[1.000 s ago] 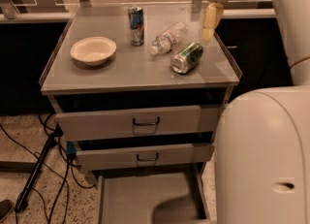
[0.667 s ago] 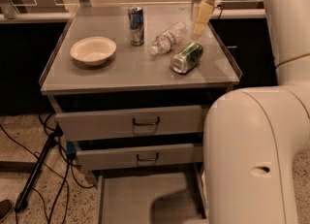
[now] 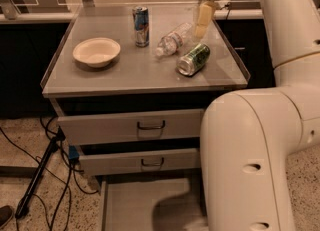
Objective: Place water bottle into bottom drawer
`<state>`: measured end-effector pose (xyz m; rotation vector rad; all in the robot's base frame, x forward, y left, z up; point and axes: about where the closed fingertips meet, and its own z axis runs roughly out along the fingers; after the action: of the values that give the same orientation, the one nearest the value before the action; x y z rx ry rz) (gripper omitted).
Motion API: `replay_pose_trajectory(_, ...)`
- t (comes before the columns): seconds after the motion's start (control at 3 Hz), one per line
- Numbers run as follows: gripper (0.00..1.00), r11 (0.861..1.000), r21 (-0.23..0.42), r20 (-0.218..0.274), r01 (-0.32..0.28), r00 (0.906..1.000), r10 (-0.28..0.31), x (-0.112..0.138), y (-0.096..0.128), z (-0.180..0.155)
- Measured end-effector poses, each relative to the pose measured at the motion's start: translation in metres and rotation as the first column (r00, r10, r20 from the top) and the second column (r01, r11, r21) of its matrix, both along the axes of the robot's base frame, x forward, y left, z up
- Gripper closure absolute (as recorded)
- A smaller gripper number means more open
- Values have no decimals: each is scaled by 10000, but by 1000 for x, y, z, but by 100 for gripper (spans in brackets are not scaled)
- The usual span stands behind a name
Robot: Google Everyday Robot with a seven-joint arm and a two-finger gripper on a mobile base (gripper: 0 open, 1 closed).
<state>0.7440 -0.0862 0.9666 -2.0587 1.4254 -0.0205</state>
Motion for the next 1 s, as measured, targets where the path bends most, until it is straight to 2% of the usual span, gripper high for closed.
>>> replay_pose_trajectory(0.33,0,9988,-420,-197,-232,9996,223,12,20,-19)
replay_pose_trajectory(0.67,0,9988,-428,-197,-233,9996,225,12,20,-19)
replay_pose_trajectory(1.0,0,9947,-971,-235,-337,9992,316,20,16,-36)
